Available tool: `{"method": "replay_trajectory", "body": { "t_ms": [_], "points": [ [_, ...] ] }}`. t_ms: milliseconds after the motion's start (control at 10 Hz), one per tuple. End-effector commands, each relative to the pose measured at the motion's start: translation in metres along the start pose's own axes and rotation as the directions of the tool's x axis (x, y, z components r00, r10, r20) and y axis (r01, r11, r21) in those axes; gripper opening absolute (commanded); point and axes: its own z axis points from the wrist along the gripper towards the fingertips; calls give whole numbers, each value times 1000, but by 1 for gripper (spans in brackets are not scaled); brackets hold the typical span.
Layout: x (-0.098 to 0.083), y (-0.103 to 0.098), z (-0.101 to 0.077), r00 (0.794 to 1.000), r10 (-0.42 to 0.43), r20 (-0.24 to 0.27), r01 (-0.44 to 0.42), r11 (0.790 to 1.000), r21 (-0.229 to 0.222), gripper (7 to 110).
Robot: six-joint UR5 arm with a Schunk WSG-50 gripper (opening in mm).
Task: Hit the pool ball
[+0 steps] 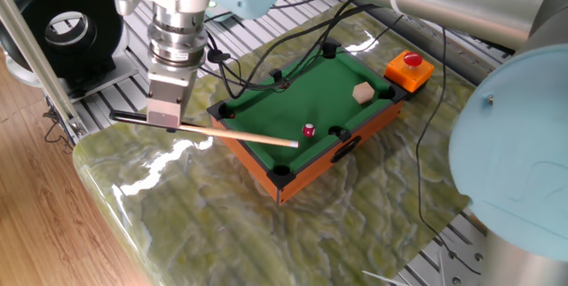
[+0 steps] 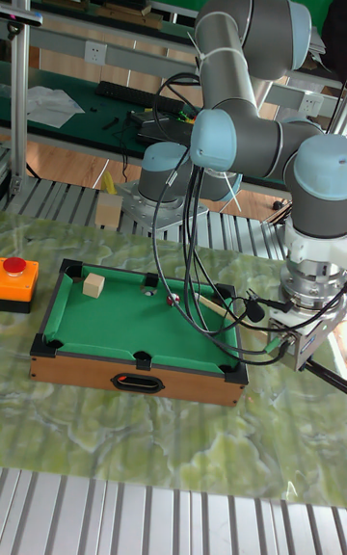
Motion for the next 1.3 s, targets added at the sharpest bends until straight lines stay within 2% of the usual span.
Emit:
{"method": "replay_trajectory", "body": {
  "t_ms": [0, 200, 500, 900, 1200],
  "points": [
    [-8, -2, -5, 998, -60, 32, 59, 998, 17, 7],
    [-9, -5, -5, 994, -106, 33, 105, 994, 34, 7],
    [-1, -6, 0, 995, -92, 27, 91, 995, 42, 7],
    [4, -9, 2, 997, -67, 45, 66, 997, 26, 7],
    [-7, 3, -6, 995, -27, 94, 27, 1000, -5, 7]
  ]
}}
